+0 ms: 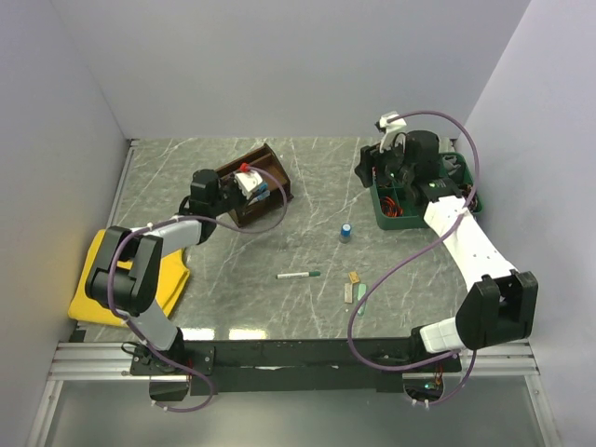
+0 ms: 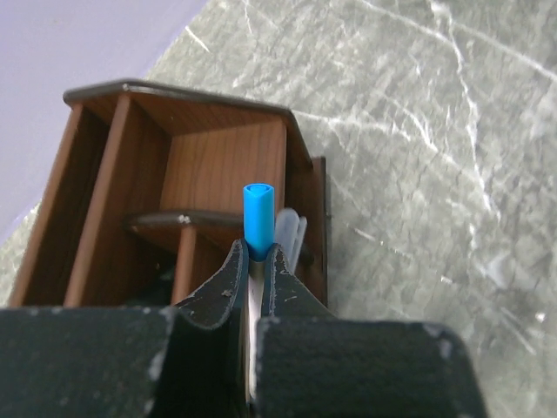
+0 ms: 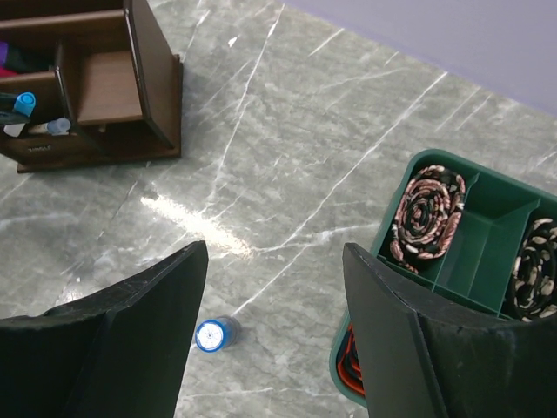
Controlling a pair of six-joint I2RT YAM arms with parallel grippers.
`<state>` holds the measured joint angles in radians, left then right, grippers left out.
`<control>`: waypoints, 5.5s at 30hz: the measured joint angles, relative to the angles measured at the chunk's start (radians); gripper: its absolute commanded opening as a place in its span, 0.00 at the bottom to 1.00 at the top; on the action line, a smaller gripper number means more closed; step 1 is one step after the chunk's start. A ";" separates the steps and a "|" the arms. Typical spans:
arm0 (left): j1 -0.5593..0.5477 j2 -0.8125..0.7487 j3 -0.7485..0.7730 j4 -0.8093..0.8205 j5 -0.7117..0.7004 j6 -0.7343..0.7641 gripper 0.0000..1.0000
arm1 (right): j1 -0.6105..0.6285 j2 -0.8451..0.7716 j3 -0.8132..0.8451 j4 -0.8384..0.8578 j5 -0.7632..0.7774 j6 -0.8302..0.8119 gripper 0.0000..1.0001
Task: Sort the stationery into containers
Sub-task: Place the pen in the storage box, then pick up the pen from the center of the board, then place the pen in the storage box.
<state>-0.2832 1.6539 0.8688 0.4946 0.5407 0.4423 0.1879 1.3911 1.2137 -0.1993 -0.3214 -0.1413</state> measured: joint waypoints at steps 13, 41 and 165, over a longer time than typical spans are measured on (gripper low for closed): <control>0.023 0.059 -0.034 0.093 -0.007 0.019 0.19 | 0.026 0.029 0.032 -0.016 0.001 -0.010 0.71; -0.179 -0.298 0.283 -0.523 -0.004 -0.018 0.49 | 0.027 -0.039 -0.043 0.083 -0.009 0.004 0.77; 0.084 0.063 -0.030 0.158 0.098 -0.070 0.01 | -0.025 0.157 0.107 0.023 -0.049 0.135 0.76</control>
<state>-0.1993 1.7172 0.8387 0.6521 0.6388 0.3725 0.1631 1.5482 1.3205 -0.1764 -0.3702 -0.0059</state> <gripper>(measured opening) 0.092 0.757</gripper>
